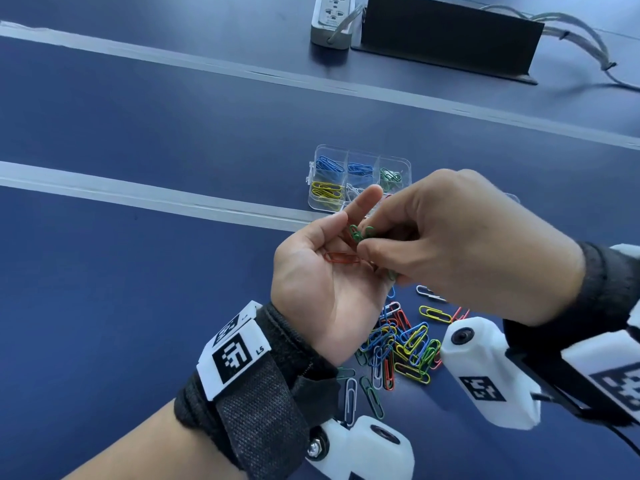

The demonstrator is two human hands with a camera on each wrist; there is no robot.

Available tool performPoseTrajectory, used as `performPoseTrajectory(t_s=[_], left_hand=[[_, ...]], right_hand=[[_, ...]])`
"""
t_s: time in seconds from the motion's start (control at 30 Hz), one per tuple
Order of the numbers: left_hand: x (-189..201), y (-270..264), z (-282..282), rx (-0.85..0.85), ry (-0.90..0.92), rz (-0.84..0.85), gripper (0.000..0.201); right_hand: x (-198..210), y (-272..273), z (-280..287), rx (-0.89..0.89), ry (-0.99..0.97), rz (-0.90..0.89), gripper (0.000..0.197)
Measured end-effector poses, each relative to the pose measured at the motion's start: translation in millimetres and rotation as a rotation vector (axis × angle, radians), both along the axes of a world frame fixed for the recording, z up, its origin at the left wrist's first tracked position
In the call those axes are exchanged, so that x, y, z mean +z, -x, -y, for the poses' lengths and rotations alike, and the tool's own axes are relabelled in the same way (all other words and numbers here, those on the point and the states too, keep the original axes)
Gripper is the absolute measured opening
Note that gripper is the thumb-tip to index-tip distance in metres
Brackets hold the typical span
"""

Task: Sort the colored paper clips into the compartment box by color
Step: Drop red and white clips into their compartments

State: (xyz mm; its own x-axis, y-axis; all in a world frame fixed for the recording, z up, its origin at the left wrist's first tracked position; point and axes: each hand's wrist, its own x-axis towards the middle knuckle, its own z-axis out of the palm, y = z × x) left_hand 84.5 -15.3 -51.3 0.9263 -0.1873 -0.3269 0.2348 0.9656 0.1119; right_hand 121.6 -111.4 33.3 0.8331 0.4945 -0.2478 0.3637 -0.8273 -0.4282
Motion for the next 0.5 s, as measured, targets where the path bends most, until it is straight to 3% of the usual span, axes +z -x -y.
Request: performPoseTrajectory(t_s=[0.27,0.5], left_hand=[[-0.8,-0.8,-3.3,-0.013,-0.023,-0.037,0.034],[-1.5,-3.3,-3.5,-0.023,-0.066,-0.050,0.030]], right_hand=[[26.3,-38.4,9.6,-0.103,-0.098,-0.019,0.009],[12.5,-82.0,-1.4,-0.133,0.216,0.068,0.010]])
